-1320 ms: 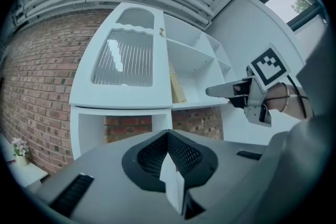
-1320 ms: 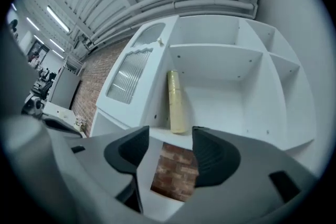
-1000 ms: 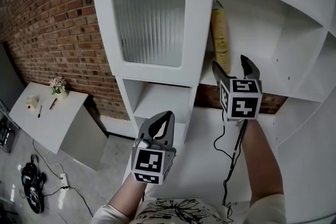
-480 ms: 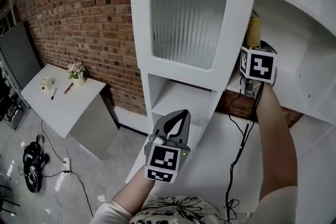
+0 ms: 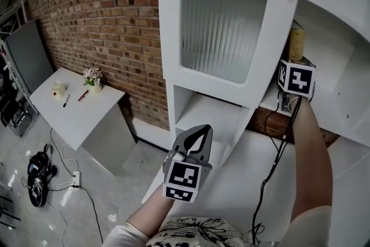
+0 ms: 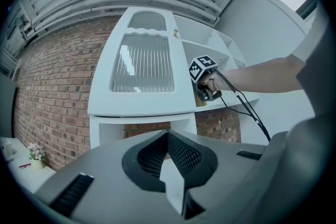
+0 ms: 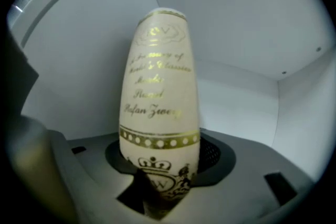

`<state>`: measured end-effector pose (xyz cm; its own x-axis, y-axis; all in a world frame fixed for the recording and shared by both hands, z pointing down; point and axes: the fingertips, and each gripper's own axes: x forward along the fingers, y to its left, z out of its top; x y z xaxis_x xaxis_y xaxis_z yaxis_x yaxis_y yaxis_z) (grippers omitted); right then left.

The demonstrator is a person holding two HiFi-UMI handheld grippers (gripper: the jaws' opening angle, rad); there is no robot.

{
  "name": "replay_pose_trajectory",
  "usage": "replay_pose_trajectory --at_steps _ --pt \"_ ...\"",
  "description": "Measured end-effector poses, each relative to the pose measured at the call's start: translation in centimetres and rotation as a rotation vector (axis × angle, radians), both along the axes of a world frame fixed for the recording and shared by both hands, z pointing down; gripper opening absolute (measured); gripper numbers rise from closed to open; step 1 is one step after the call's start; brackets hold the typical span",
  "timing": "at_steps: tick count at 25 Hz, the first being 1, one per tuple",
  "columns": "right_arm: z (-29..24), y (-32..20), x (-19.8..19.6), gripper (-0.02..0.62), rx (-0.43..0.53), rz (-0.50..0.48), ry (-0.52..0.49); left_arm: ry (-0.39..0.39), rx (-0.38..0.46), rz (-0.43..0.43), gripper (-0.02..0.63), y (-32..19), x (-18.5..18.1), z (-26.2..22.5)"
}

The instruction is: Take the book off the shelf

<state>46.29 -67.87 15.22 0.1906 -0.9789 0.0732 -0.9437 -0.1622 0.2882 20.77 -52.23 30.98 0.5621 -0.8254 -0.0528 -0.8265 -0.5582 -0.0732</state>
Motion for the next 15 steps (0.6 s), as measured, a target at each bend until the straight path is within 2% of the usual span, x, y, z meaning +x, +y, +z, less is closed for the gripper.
replay_pose_trajectory --at_steps 7,15 --pt "-0.2 1.1 0.0 0.232 0.023 -0.045 -0.009 0.011 -0.008 -0.003 0.015 -0.2 -0.8 -0.1" --pt "-0.6 7.0 -0.9 0.232 0.088 -0.037 0.05 0.016 -0.023 0.031 0.015 2.0 -1.3 0.5"
